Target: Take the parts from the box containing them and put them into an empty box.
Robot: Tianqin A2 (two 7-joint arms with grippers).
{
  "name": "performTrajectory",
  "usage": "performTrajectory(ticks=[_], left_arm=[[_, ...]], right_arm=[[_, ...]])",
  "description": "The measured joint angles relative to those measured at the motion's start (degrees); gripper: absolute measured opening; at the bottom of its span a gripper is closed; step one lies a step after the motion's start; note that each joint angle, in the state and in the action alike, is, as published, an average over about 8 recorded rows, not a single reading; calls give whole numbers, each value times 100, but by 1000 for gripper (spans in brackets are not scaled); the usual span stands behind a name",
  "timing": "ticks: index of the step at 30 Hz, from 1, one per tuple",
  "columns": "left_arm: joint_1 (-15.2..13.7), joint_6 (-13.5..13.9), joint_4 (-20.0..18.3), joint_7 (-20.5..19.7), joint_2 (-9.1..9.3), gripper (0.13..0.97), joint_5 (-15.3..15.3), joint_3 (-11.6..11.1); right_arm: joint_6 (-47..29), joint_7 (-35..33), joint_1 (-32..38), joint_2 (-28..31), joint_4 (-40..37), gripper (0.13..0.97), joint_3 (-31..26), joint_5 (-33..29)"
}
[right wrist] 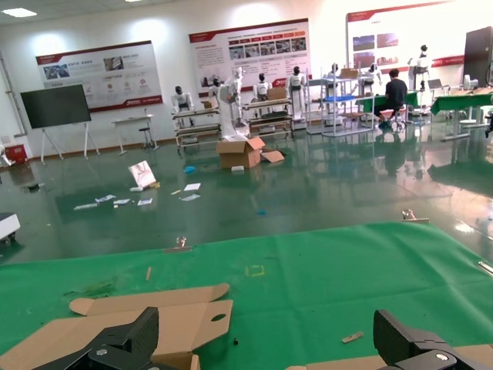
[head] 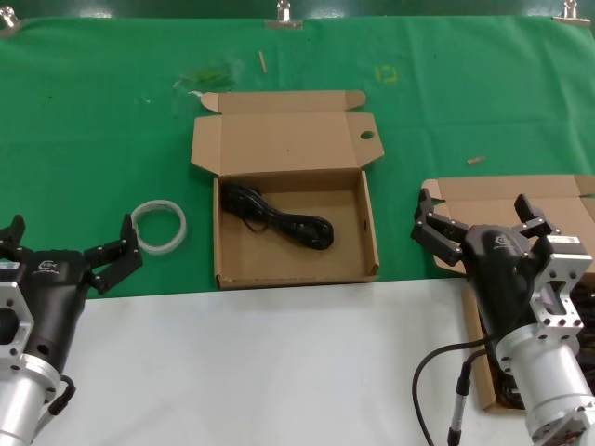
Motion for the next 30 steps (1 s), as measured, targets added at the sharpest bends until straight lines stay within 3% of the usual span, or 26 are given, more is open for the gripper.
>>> performTrajectory(ticks=[30], left_arm=[[0,0,0,0,0,966,0,0]], right_arm=[[0,0,0,0,0,966,0,0]])
